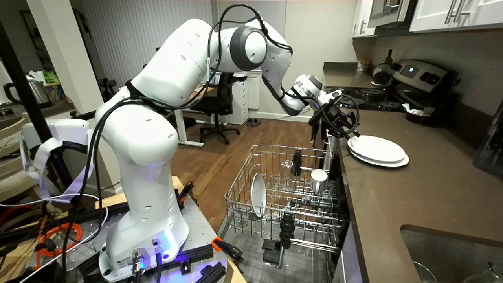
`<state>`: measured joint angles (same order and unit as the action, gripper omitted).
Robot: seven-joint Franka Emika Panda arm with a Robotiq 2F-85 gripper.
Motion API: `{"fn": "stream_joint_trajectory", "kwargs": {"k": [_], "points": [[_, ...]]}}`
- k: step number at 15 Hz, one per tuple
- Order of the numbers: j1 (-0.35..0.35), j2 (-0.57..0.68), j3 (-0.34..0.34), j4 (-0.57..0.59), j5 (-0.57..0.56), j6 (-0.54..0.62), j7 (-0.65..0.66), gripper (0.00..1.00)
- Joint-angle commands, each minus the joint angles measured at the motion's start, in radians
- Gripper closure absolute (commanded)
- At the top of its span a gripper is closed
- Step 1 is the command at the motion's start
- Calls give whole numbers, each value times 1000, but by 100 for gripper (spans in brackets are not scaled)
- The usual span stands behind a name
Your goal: Pick up the plate and put it in the dishwasher
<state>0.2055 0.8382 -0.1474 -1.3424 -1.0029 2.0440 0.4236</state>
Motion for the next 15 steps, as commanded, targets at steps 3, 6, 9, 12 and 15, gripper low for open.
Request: {"fn": "stream_joint_trajectory", "kwargs": {"k": [3, 6, 9, 12, 15], "points": [[6, 18, 0, 19, -25, -46, 25, 93], [16, 15, -5, 14, -42, -63, 53, 97], [27, 9, -5, 7, -76, -86, 99, 94], [38, -2, -4, -8, -104, -103, 139, 94], [45, -21, 3, -35, -122, -111, 176, 94]]}}
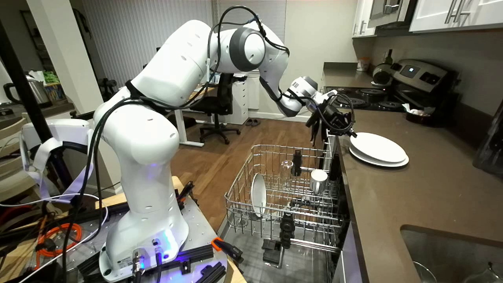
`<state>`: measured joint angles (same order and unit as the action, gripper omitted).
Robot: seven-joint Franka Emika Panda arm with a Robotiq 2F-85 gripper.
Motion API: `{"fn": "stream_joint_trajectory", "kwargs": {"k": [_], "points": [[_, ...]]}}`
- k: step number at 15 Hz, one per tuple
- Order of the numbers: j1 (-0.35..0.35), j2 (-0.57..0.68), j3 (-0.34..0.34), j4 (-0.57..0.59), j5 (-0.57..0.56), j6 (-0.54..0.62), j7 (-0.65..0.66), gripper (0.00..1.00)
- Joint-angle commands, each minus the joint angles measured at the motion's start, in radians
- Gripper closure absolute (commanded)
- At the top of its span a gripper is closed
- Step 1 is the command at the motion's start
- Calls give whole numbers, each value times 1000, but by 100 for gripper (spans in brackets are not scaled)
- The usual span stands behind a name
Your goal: Pick up the plate and put it in the dishwasher
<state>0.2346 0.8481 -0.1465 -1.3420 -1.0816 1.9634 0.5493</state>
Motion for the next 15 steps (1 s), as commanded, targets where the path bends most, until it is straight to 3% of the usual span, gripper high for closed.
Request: {"fn": "stream_joint_trajectory", "kwargs": {"k": [1, 15], "points": [[20, -39, 2, -47, -49, -34, 64, 94], [31, -128, 38, -187, -101, -72, 160, 94]]}}
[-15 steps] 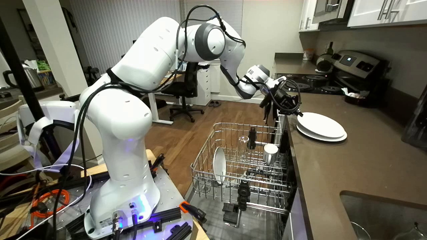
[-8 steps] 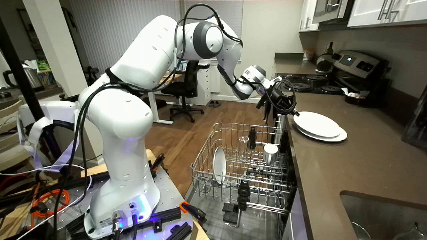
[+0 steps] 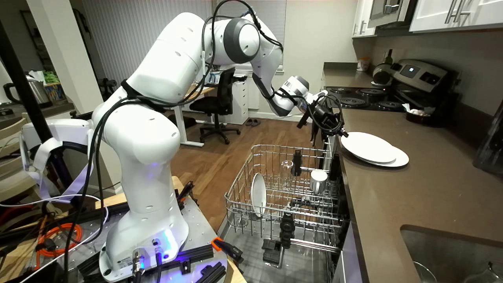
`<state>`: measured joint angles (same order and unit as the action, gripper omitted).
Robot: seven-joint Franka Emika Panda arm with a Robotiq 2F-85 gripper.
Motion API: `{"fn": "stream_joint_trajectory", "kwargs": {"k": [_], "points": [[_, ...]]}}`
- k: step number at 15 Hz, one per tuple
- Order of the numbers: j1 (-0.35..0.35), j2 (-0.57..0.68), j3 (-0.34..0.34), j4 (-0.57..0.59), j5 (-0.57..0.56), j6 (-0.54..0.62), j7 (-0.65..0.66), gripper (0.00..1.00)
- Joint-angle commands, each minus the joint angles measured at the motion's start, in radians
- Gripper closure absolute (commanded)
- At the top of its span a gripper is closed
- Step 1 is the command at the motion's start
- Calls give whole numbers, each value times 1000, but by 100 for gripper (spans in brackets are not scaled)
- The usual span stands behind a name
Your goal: Pick up the plate and put it in the dishwasher
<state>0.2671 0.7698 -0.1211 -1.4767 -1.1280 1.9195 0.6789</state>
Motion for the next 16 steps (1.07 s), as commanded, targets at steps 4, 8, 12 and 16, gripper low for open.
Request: {"fn": "stream_joint_trajectory", "kwargs": {"k": [4, 8, 12, 16], "points": [[-36, -44, 38, -53, -72, 38, 4, 94], [-53, -36, 52, -48, -59, 50, -3, 94], [-55, -31, 53, -44, -60, 50, -3, 93], [-58, -27, 51, -39, -61, 54, -3, 89]]}}
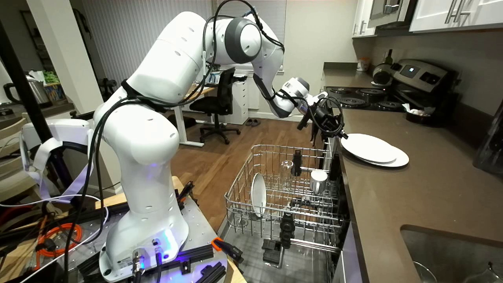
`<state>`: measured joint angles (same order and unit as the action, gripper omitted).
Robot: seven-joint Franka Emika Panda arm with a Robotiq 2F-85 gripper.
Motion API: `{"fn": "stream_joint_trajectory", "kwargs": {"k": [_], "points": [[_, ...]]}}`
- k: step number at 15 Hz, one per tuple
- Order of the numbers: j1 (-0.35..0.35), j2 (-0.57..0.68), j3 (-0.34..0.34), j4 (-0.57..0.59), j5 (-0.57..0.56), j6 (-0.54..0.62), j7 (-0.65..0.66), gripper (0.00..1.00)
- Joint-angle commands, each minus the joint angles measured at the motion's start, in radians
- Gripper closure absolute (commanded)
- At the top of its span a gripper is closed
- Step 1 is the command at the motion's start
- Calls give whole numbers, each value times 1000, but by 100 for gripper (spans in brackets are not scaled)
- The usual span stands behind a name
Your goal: Pick up the plate and put it in the dishwasher
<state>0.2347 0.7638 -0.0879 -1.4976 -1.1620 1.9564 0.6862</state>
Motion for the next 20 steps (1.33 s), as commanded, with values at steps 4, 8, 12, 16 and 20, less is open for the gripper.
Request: {"fn": "stream_joint_trajectory", "kwargs": {"k": [4, 8, 12, 16, 20], "points": [[-29, -18, 17, -15, -28, 21, -10, 86], [-33, -14, 15, -11, -29, 29, -9, 79], [-40, -7, 14, -4, -33, 39, -12, 71], [-57, -1, 19, 2, -31, 70, -23, 67], [-69, 5, 17, 5, -25, 104, -32, 77]]}}
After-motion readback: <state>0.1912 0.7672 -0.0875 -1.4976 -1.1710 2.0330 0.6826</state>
